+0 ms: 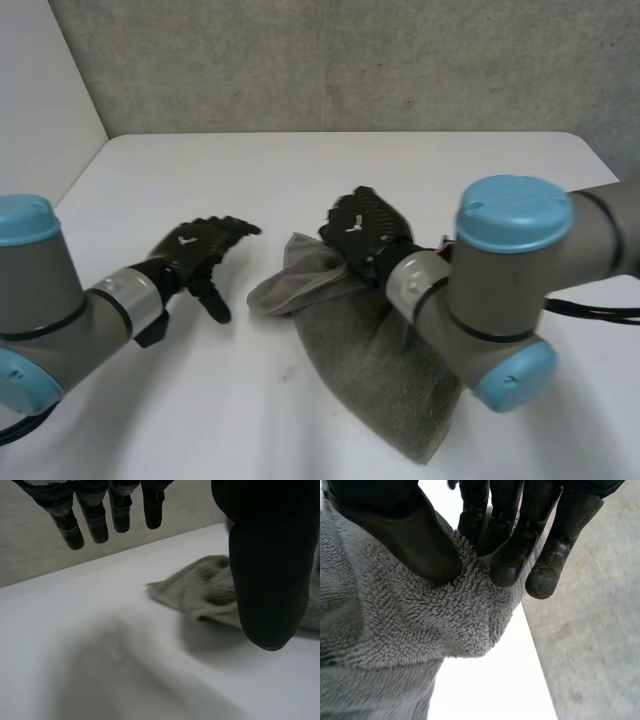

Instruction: Fold the towel.

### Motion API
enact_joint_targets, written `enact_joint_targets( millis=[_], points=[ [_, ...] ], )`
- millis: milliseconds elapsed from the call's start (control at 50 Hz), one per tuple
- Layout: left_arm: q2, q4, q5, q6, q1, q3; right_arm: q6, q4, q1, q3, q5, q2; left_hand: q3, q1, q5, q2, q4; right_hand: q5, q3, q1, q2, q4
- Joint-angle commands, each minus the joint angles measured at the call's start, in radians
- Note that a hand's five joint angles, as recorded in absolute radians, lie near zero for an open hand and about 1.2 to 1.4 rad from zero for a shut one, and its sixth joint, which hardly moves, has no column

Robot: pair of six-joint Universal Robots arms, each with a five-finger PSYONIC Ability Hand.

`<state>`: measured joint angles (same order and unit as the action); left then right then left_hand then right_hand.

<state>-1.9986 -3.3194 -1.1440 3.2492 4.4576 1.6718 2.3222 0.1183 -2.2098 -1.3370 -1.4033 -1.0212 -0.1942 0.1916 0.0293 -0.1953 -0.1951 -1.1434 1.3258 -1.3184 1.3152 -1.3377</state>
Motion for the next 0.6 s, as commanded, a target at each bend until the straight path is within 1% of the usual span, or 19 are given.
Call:
enact_joint_targets(
  millis=[20, 80, 180, 200, 240, 260, 280, 300, 340, 360, 400, 420, 440, 460, 500, 520, 540, 560, 600],
  points=[
    [-0.068, -0.045, 0.040, -0.005, -0.075, -0.037, 0.100, 0.003, 0.062, -0.160, -0.005, -0.124, -0.034, 0.037, 0.024, -0.033, -0.033, -0.078, 0.070, -0.078, 0.081, -0.059],
    [-0.111, -0.045, 0.036, -0.008, -0.107, -0.064, 0.103, 0.006, 0.108, -0.215, -0.009, -0.169, -0.034, 0.037, 0.024, -0.033, -0.033, -0.078, 0.070, -0.078, 0.081, -0.059],
    [-0.169, -0.051, 0.027, -0.026, -0.184, -0.124, 0.105, 0.004, 0.137, -0.280, -0.017, -0.215, -0.046, 0.048, 0.036, -0.045, -0.045, -0.078, 0.070, -0.078, 0.081, -0.059],
    [-0.169, -0.051, 0.027, -0.026, -0.184, -0.124, 0.105, 0.004, 0.137, -0.280, -0.017, -0.215, -0.046, 0.048, 0.036, -0.045, -0.045, -0.078, 0.070, -0.078, 0.081, -0.059],
    [-0.204, -0.051, -0.011, -0.048, -0.218, -0.168, 0.105, 0.000, 0.165, -0.321, -0.019, -0.236, -0.113, 0.115, 0.103, -0.112, -0.112, -0.078, 0.070, -0.078, 0.081, -0.059],
    [-0.204, -0.051, -0.011, -0.048, -0.218, -0.169, 0.105, 0.000, 0.165, -0.321, -0.019, -0.237, -0.113, 0.116, 0.104, -0.112, -0.112, -0.078, 0.070, -0.078, 0.081, -0.059],
    [-0.224, -0.051, -0.048, -0.057, -0.230, -0.193, 0.105, -0.003, 0.186, -0.341, -0.019, -0.258, -0.151, 0.154, 0.141, -0.150, -0.150, -0.078, 0.070, -0.078, 0.081, -0.059],
    [-0.224, -0.051, -0.048, -0.057, -0.230, -0.193, 0.105, -0.005, 0.209, -0.361, -0.019, -0.285, -0.151, 0.154, 0.142, -0.150, -0.151, -0.078, 0.070, -0.078, 0.081, -0.059],
    [-0.258, -0.051, -0.123, -0.068, -0.244, -0.233, 0.105, -0.005, 0.232, -0.381, -0.017, -0.312, -0.242, 0.245, 0.232, -0.241, -0.241, -0.078, 0.070, -0.078, 0.081, -0.059],
    [-0.258, -0.051, -0.123, -0.068, -0.244, -0.233, 0.105, -0.005, 0.233, -0.381, -0.017, -0.312, -0.242, 0.245, 0.233, -0.241, -0.242, -0.078, 0.070, -0.078, 0.081, -0.059],
    [-0.284, -0.052, -0.184, -0.077, -0.250, -0.267, 0.102, -0.006, 0.275, -0.415, -0.010, -0.351, -0.391, 0.394, 0.382, -0.390, -0.390, -0.078, 0.070, -0.078, 0.081, -0.059],
    [-0.284, -0.052, -0.184, -0.077, -0.250, -0.267, 0.101, -0.006, 0.275, -0.415, -0.009, -0.352, -0.392, 0.395, 0.382, -0.391, -0.391, -0.078, 0.070, -0.078, 0.081, -0.059],
    [-0.295, -0.052, -0.203, -0.083, -0.253, -0.283, 0.098, -0.006, 0.292, -0.427, -0.008, -0.367, -0.540, 0.543, 0.531, -0.539, -0.539, -0.078, 0.070, -0.078, 0.081, -0.059],
    [-0.295, -0.052, -0.203, -0.083, -0.253, -0.284, 0.098, -0.008, 0.308, -0.435, -0.006, -0.382, -0.542, 0.544, 0.532, -0.541, -0.541, -0.078, 0.070, -0.078, 0.081, -0.059],
    [-0.311, -0.054, -0.212, -0.097, -0.256, -0.316, 0.098, -0.006, 0.321, -0.438, 0.000, -0.394, -0.922, 0.924, 0.912, -0.921, -0.921, -0.078, 0.070, -0.078, 0.081, -0.059],
    [-0.312, -0.054, -0.212, -0.097, -0.256, -0.316, 0.098, -0.006, 0.321, -0.438, 0.000, -0.395, -0.924, 0.926, 0.914, -0.922, -0.923, -0.078, 0.070, -0.078, 0.081, -0.059],
    [-0.318, -0.060, -0.212, -0.100, -0.259, -0.332, 0.097, -0.002, 0.335, -0.432, 0.001, -0.399, -1.095, 1.098, 1.085, -1.094, -1.094, -0.078, 0.070, -0.078, 0.081, -0.059],
    [-0.322, -0.068, -0.212, -0.097, -0.267, -0.351, 0.094, 0.006, 0.350, -0.418, 0.001, -0.401, -1.201, 1.204, 1.191, -1.200, -1.200, -0.078, 0.070, -0.078, 0.081, -0.059],
    [-0.325, -0.080, -0.212, -0.088, -0.277, -0.372, 0.092, 0.011, 0.366, -0.394, 0.000, -0.401, -1.202, 1.205, 1.192, -1.201, -1.201, -0.078, 0.070, -0.078, 0.081, -0.059]
  ],
)
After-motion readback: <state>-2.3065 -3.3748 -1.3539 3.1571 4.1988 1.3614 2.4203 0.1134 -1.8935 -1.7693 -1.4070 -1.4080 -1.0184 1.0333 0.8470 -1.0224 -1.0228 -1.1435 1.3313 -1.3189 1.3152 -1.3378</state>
